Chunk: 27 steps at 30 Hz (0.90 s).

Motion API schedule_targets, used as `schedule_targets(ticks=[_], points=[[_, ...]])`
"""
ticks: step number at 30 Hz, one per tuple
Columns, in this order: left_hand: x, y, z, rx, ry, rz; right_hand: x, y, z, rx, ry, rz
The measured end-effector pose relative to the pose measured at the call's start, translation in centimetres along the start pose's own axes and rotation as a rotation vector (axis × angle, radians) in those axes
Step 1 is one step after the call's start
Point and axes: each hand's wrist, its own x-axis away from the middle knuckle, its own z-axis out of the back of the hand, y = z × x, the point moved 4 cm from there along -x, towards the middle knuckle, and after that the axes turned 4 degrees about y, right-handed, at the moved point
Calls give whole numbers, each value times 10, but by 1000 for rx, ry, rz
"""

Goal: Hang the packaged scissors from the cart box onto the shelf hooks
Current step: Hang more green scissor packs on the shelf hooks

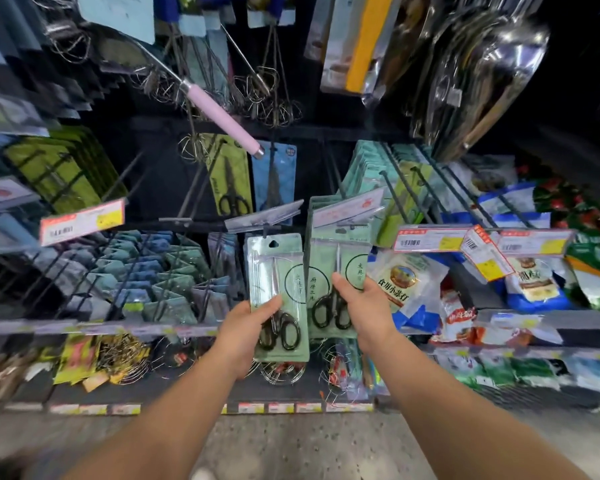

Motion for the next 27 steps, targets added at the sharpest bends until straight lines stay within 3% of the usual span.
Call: schedule_targets(ticks=[9,15,19,21,27], points=[[-20,-15,11,-17,32,-30,-15,-14,0,98,23,-15],[-31,-33,10,-44,36,-35,-12,-5,14,242,211,6],[-1,-13,-11,-77,44,-96,14,2,11,168,-158,-100],[3,-9,-21,-111,53,-123,25,7,9,221,-299,-56],[9,-1,-47,-179,0,-230,27,9,25,242,-245,100]])
